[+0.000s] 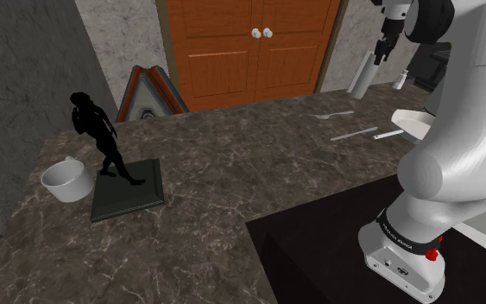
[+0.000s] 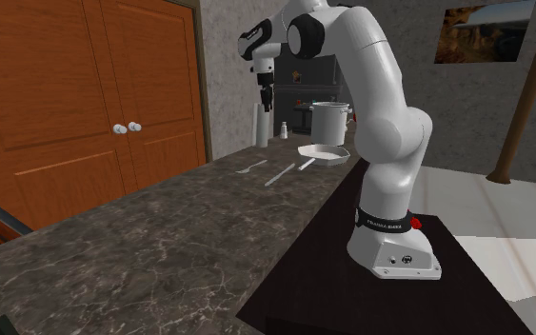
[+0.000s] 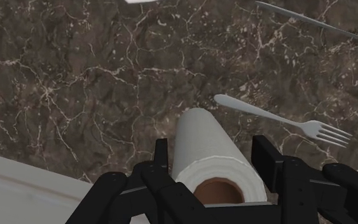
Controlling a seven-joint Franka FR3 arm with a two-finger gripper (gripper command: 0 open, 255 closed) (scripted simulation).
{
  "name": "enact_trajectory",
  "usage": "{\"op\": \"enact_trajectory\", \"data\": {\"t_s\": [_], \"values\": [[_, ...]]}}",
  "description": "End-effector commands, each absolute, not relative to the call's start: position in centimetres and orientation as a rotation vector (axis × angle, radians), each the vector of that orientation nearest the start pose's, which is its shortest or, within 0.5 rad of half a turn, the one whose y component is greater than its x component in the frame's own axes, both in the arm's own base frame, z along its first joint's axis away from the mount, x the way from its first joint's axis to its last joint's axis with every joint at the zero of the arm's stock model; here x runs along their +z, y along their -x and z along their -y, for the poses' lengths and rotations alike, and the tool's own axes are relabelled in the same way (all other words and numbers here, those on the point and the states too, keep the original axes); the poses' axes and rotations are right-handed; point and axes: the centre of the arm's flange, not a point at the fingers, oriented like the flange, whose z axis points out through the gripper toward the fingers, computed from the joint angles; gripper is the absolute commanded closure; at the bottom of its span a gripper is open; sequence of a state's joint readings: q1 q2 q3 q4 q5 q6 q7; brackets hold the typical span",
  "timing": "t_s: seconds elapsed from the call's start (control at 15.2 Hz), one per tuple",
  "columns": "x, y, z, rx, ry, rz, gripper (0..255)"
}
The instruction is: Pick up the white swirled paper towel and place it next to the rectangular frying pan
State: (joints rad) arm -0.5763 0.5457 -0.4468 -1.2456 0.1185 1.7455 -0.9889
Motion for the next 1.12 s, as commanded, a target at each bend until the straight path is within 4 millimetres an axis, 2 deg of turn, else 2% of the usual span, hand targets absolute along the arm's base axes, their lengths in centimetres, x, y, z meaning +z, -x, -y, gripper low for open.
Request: {"op": "enact_trajectory", "data": {"t_s": [0.0,0.46,0.99,1.06], "values": [[46.1,-43.6,55.5,0.144,3.201,0.006,255],[42.4,-43.6,55.5,0.144,3.201,0.006,255],[42.3,-43.6,55.5,0.144,3.201,0.006,255],[42.3,-43.6,55.5,0.144,3.201,0.006,0]]}}
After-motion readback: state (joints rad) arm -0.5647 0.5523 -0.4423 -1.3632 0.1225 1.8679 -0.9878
